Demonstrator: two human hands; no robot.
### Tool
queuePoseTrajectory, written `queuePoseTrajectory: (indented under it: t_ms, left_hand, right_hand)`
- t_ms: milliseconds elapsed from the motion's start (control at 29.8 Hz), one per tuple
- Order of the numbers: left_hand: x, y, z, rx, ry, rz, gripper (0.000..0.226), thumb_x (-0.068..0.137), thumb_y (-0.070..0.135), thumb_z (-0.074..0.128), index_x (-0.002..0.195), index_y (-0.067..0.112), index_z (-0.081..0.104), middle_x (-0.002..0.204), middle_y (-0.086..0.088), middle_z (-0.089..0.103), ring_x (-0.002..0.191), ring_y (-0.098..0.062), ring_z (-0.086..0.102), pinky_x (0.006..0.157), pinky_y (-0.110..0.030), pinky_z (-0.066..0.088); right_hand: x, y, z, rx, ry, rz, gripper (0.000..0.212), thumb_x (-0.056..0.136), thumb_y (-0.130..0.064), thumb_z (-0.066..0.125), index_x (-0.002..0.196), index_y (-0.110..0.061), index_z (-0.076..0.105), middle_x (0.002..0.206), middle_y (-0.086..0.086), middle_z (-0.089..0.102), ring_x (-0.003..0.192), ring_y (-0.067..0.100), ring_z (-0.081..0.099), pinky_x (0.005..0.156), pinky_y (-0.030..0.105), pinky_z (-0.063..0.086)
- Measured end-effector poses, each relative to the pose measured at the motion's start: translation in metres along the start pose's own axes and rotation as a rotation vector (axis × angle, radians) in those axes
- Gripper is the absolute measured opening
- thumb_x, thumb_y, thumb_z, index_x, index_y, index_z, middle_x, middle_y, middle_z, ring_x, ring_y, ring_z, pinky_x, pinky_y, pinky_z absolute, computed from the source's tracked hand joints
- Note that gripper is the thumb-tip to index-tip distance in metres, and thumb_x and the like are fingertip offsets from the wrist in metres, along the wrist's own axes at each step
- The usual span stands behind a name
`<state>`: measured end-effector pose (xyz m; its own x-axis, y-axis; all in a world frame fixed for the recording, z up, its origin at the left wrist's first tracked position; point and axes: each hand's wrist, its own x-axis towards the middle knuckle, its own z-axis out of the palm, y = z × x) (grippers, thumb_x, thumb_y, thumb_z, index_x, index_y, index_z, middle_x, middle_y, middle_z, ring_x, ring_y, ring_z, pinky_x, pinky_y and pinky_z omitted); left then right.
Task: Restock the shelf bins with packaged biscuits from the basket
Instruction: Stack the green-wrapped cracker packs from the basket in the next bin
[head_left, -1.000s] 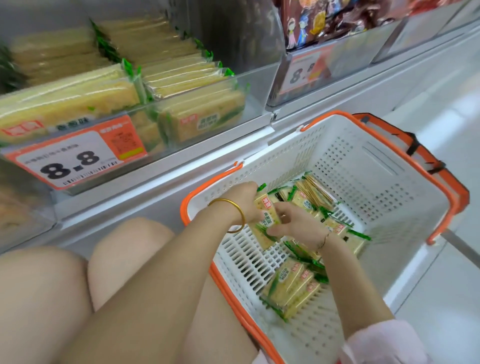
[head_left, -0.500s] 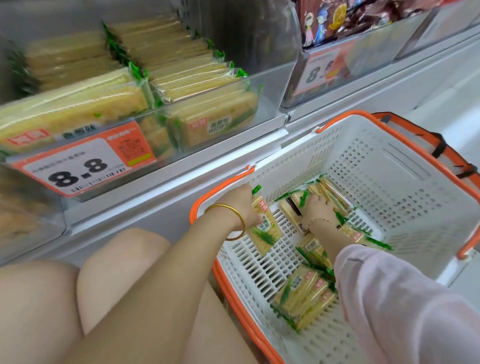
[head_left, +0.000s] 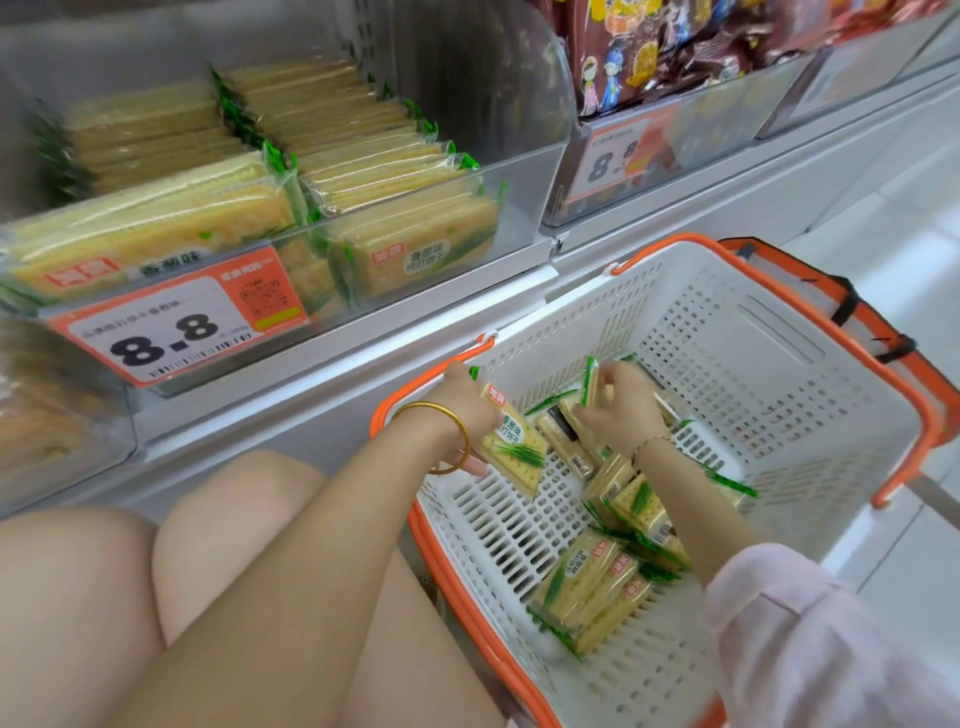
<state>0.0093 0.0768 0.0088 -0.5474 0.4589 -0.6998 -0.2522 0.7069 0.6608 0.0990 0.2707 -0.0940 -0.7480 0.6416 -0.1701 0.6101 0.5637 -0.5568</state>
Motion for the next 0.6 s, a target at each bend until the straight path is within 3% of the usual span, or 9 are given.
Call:
queuePoseTrajectory:
  t_ms: [134,235,302,369,436,536,603]
  left_hand:
    - [-0.004,0.001,0.002,-0.147,0.033,-0.019,0.054,0.097,0.013,0.045,0.142,0.022,0.017,0.138,-0.011,0.047,0.065,-0.024,0.065,0.055,-0.036,0.058]
    - [-0.016,0.004,0.002,-0.319,0.029,-0.02,0.038,0.098,0.041,0.042,0.13,0.02,0.039,0.094,-0.01,0.066,0.068,-0.025,0.068,0.067,-0.042,0.059]
    - [-0.03,0.006,-0.001,-0.403,-0.035,0.031,0.039,0.093,0.055,0.041,0.112,0.022,0.053,0.086,-0.007,0.069,0.071,-0.023,0.07,0.072,-0.043,0.059]
    - [-0.045,0.005,-0.005,-0.474,-0.092,0.129,0.039,0.088,0.046,0.057,0.116,0.02,0.05,0.095,-0.006,0.068,0.076,-0.021,0.07,0.074,-0.041,0.059]
    - [-0.06,0.002,-0.009,-0.536,-0.06,0.221,0.041,0.085,0.022,0.068,0.119,0.016,0.044,0.094,-0.006,0.066,0.071,-0.016,0.069,0.07,-0.037,0.06]
    - [-0.081,0.005,-0.022,-0.533,0.044,0.34,0.045,0.085,0.005,0.065,0.122,0.014,0.042,0.089,-0.006,0.064,0.065,-0.015,0.067,0.072,-0.036,0.059]
    - [-0.098,0.012,-0.038,-0.543,0.067,0.431,0.044,0.086,0.003,0.063,0.121,0.015,0.04,0.098,-0.01,0.064,0.07,-0.019,0.068,0.07,-0.034,0.06]
  right_hand:
    - [-0.037,-0.058,-0.04,0.295,-0.096,-0.182,0.057,0.077,-0.033,0.074,0.124,-0.018,0.046,0.111,-0.004,0.051,0.101,0.011,0.052,0.085,0.025,0.043]
    - [-0.063,-0.088,-0.049,0.154,-0.12,-0.355,0.065,0.07,-0.041,0.077,0.126,-0.024,0.048,0.114,-0.005,0.049,0.103,0.008,0.051,0.088,0.025,0.045]
    - [-0.076,-0.101,-0.049,0.031,-0.092,-0.457,0.069,0.068,-0.045,0.077,0.128,-0.025,0.049,0.114,-0.005,0.048,0.105,0.009,0.05,0.093,0.029,0.044]
    - [-0.085,-0.114,-0.053,-0.002,-0.04,-0.546,0.073,0.066,-0.047,0.077,0.129,-0.021,0.052,0.112,-0.002,0.05,0.105,0.013,0.05,0.093,0.033,0.044]
    - [-0.092,-0.13,-0.062,-0.016,-0.051,-0.629,0.079,0.065,-0.046,0.079,0.133,-0.017,0.05,0.118,0.002,0.049,0.112,0.016,0.046,0.1,0.032,0.04]
    - [-0.101,-0.149,-0.089,-0.003,-0.096,-0.737,0.082,0.071,-0.042,0.076,0.14,-0.017,0.039,0.136,-0.005,0.037,0.128,0.005,0.032,0.11,0.013,0.022]
    - [-0.106,-0.156,-0.11,0.107,0.058,-0.709,0.069,0.08,-0.037,0.069,0.14,-0.018,0.039,0.136,-0.009,0.035,0.126,-0.002,0.028,0.104,0.002,0.016]
